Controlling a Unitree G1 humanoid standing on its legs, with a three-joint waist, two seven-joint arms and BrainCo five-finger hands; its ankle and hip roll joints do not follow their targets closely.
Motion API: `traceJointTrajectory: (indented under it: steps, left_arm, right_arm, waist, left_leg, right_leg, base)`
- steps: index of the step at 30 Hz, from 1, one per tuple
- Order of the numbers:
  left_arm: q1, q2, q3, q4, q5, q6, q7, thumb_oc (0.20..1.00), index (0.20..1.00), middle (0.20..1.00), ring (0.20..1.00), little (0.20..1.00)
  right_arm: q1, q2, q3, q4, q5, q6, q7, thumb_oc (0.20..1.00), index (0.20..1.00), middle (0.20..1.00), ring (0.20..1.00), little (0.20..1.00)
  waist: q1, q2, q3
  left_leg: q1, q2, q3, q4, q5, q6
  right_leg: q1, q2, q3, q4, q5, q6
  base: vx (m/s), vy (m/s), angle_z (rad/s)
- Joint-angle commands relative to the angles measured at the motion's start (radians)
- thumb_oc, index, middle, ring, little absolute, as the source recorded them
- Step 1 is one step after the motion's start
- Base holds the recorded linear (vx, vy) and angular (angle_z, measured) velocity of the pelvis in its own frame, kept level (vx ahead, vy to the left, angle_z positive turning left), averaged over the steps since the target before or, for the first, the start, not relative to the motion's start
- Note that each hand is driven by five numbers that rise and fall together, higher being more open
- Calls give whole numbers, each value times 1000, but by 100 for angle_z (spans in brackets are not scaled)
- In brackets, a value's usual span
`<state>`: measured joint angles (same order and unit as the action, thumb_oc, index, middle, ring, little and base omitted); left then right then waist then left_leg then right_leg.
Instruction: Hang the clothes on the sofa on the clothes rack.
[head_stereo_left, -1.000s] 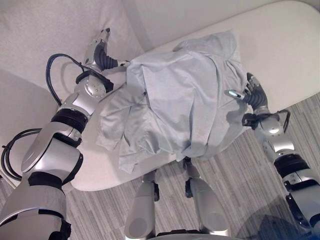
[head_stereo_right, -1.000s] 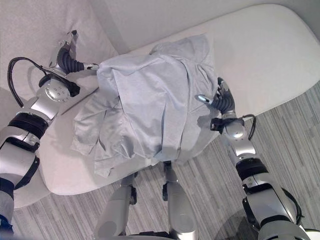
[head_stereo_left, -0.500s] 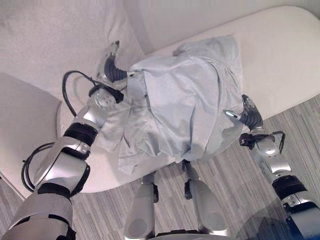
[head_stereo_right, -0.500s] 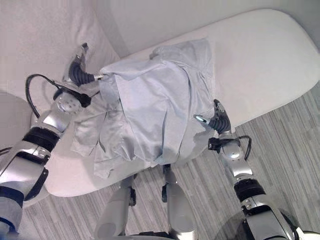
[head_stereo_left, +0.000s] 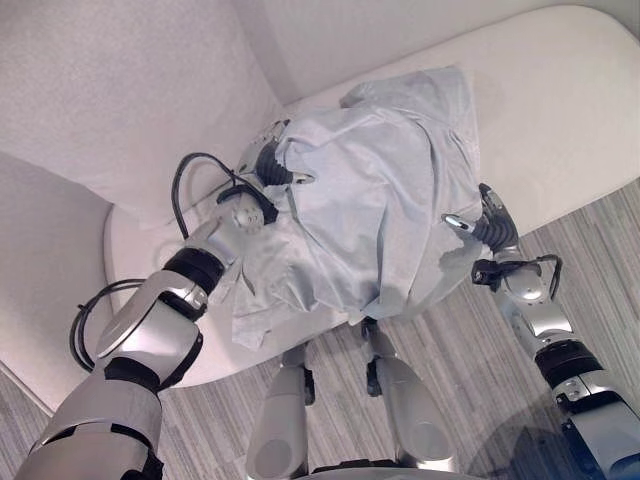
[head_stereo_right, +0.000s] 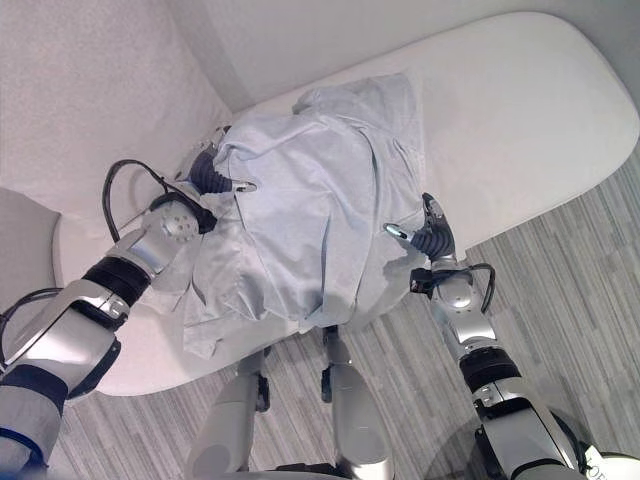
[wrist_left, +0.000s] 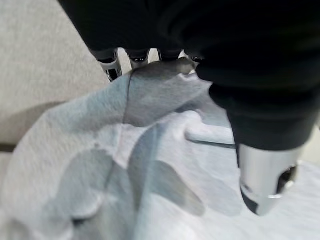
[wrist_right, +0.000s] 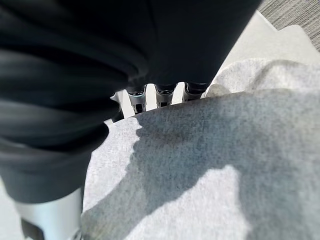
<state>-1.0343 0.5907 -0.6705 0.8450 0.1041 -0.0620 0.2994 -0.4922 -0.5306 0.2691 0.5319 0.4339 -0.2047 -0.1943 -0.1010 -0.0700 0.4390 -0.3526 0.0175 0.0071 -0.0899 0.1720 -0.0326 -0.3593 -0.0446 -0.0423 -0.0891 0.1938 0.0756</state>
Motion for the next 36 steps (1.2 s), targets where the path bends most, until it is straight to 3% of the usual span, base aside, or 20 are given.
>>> traceJointTrajectory:
  steps: [1, 4, 14, 15, 16, 17, 18, 19, 30, 36]
  left_arm:
    - [-109, 27, -2, 89, 36, -23, 16, 1000, 1000, 1000, 1000, 1000]
    - [-169, 68, 10, 130, -10, -32, 27, 1000, 1000, 1000, 1000, 1000]
    - [-153, 28, 42, 119, -50, -35, 46, 1000, 1000, 1000, 1000, 1000]
    - [-140, 19, 46, 114, -52, -34, 48, 1000, 1000, 1000, 1000, 1000]
    - [-115, 4, 55, 101, -62, -32, 47, 705, 705, 705, 705, 705]
    - [-115, 5, 56, 100, -62, -32, 47, 561, 561, 561, 561, 561]
    - [-109, 0, 60, 96, -65, -31, 47, 272, 272, 272, 272, 272]
    - [-98, -9, 63, 96, -69, -30, 42, 200, 200, 200, 200, 200]
    - [-79, 2, 94, 94, -73, -28, 63, 200, 200, 200, 200, 200]
    - [30, 7, 187, -56, -85, -40, 130, 200, 200, 200, 200, 200]
  right_arm:
    - [7, -41, 9, -52, 17, -39, -6, 1000, 1000, 1000, 1000, 1000]
    - [33, -56, 0, -88, 26, -51, 5, 1000, 1000, 1000, 1000, 1000]
    - [44, -42, 18, -120, 4, -50, -3, 1000, 1000, 1000, 1000, 1000]
    - [39, -37, 20, -115, -8, -48, -12, 893, 893, 893, 893, 893]
    - [10, -26, 37, -98, -40, -34, -33, 395, 395, 395, 395, 395]
    - [9, -25, 38, -97, -41, -34, -34, 332, 332, 332, 332, 332]
    - [1, -22, 44, -92, -50, -30, -39, 200, 200, 200, 200, 200]
    - [-14, -17, 52, -84, -57, -24, -41, 200, 200, 200, 200, 200]
    - [-10, -10, 33, -101, -80, -29, -60, 200, 200, 200, 200, 200]
    - [-12, -5, 2, -195, -194, -40, -125, 200, 200, 200, 200, 200]
  waist:
    - [2, -3, -33]
    - [-13, -8, -41]
    - [-18, -12, -40]
    - [-15, -11, -40]
    - [-8, -9, -41]
    - [-9, -9, -40]
    - [-7, -8, -39]
    - [-5, -8, -37]
    - [2, -8, -46]
    - [18, 6, -93]
  left_leg:
    - [51, 28, -53, 3, -92, -33]
    - [41, 33, -53, 3, -92, -35]
    - [34, 33, -56, 3, -95, -35]
    - [36, 31, -57, 3, -96, -35]
    - [37, 30, -59, 3, -97, -34]
    - [38, 30, -59, 3, -97, -34]
    - [39, 30, -59, 3, -97, -33]
    - [41, 29, -60, 3, -98, -33]
    - [71, 27, -53, 3, -109, -32]
    - [130, 24, -41, 3, -133, -31]
  right_leg:
    - [-32, -62, 14, 2, 4, 127]
    - [-44, -63, 13, 2, 4, 128]
    - [-51, -62, 14, 2, 0, 128]
    - [-51, -62, 14, 2, 0, 128]
    - [-47, -62, 15, 2, -2, 126]
    - [-47, -62, 15, 2, -2, 126]
    - [-46, -62, 15, 2, -2, 125]
    - [-44, -62, 15, 2, -3, 124]
    - [-14, -62, 11, 2, -11, 126]
    - [44, -62, 10, 2, -31, 126]
  base:
    - [0, 0, 0]
    - [0, 0, 0]
    - [0, 0, 0]
    - [0, 0, 0]
    - [0, 0, 0]
    - [0, 0, 0]
    - [0, 0, 0]
    - [0, 0, 0]
    - [0, 0, 0]
    - [40, -16, -1]
